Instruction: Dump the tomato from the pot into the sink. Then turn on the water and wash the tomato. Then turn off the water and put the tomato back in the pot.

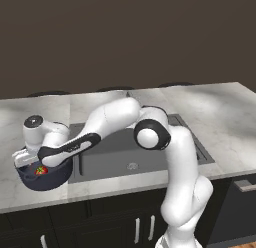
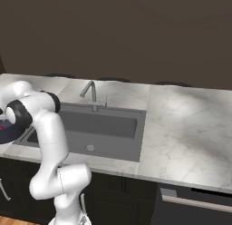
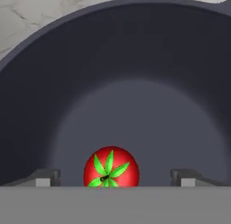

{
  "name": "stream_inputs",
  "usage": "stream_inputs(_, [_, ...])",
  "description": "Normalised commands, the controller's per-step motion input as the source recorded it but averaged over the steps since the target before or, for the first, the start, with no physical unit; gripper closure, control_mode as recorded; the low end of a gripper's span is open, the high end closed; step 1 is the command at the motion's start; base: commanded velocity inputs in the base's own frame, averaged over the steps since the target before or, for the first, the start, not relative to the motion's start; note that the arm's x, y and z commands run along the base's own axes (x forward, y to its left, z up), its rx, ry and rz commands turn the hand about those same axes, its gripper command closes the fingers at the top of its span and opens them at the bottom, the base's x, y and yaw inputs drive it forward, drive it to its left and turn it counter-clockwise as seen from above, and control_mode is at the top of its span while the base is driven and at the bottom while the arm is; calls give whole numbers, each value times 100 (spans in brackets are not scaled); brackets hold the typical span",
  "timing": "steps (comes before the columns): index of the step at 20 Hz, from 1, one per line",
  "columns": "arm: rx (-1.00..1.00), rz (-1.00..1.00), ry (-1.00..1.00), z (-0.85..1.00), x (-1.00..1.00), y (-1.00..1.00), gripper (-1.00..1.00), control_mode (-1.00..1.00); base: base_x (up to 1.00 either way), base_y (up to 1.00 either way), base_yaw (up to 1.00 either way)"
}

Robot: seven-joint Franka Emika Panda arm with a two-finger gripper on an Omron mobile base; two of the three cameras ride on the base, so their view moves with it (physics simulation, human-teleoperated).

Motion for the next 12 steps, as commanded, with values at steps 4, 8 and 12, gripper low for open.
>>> stream_inputs(4, [0,0,0,19,0,-52,-100,-100,0,0,0])
stream_inputs(8, [0,0,0,62,-3,-65,-100,-100,0,0,0])
stream_inputs(12, [4,-1,0,95,-15,-73,-100,-100,0,0,0])
